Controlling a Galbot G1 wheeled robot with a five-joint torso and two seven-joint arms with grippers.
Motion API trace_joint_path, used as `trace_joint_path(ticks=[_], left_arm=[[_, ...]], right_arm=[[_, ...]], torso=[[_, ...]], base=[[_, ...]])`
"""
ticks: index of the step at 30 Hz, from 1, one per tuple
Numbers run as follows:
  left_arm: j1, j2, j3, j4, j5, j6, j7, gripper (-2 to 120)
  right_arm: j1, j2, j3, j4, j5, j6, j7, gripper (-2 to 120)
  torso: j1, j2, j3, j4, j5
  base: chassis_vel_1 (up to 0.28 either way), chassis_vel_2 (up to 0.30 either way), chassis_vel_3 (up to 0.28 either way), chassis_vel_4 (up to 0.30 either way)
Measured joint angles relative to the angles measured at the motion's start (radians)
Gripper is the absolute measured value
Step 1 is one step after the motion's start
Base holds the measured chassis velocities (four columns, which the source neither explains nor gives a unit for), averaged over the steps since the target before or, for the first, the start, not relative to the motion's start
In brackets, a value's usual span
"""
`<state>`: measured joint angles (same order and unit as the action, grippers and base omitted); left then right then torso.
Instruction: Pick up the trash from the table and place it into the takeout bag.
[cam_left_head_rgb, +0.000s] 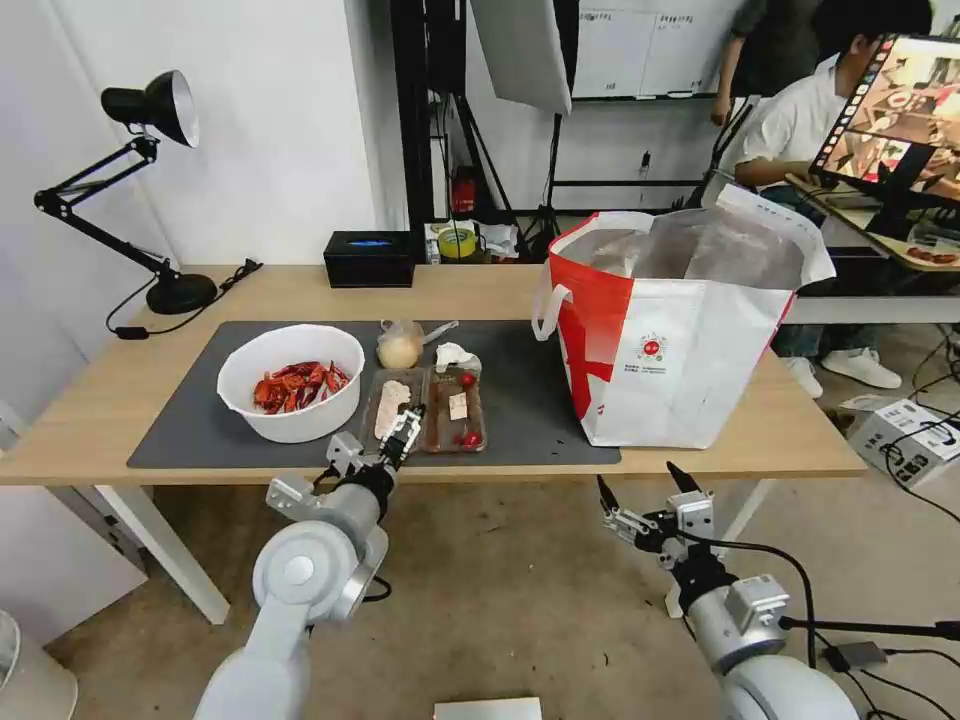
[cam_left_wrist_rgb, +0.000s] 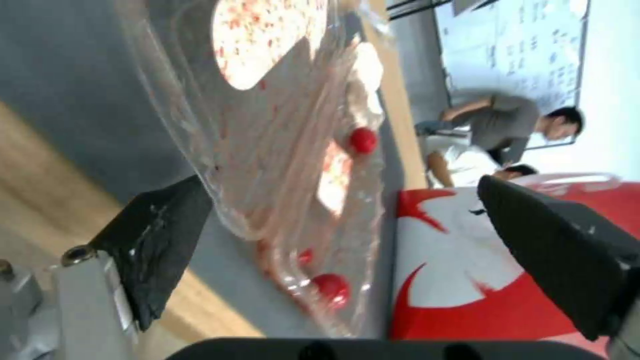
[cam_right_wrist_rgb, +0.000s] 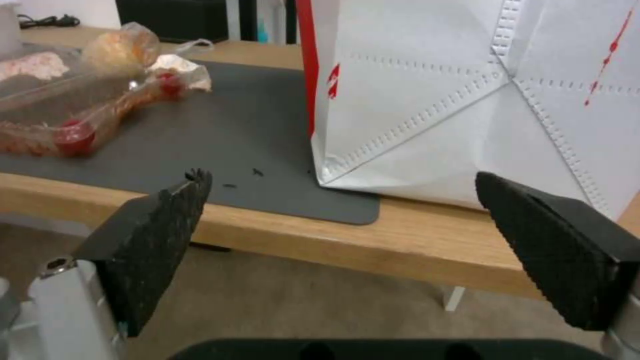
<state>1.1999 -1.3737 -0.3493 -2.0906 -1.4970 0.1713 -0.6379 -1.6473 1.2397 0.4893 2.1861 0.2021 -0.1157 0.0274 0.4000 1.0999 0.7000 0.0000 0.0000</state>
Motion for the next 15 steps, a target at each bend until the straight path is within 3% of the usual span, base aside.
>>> trace_joint_path(ticks=[15], left_arm=[[0.000, 0.020, -0.015, -0.038, -0.026, -0.020, 0.104, 100]], right_arm=[[-0.002, 0.019, -0.014, -0.012, -0.021, 0.003, -0.002, 100]], torso=[[0.000, 0.000, 0.000, 0.0000, 0.0000]], base=[[0.000, 0.000, 0.000, 0.000]])
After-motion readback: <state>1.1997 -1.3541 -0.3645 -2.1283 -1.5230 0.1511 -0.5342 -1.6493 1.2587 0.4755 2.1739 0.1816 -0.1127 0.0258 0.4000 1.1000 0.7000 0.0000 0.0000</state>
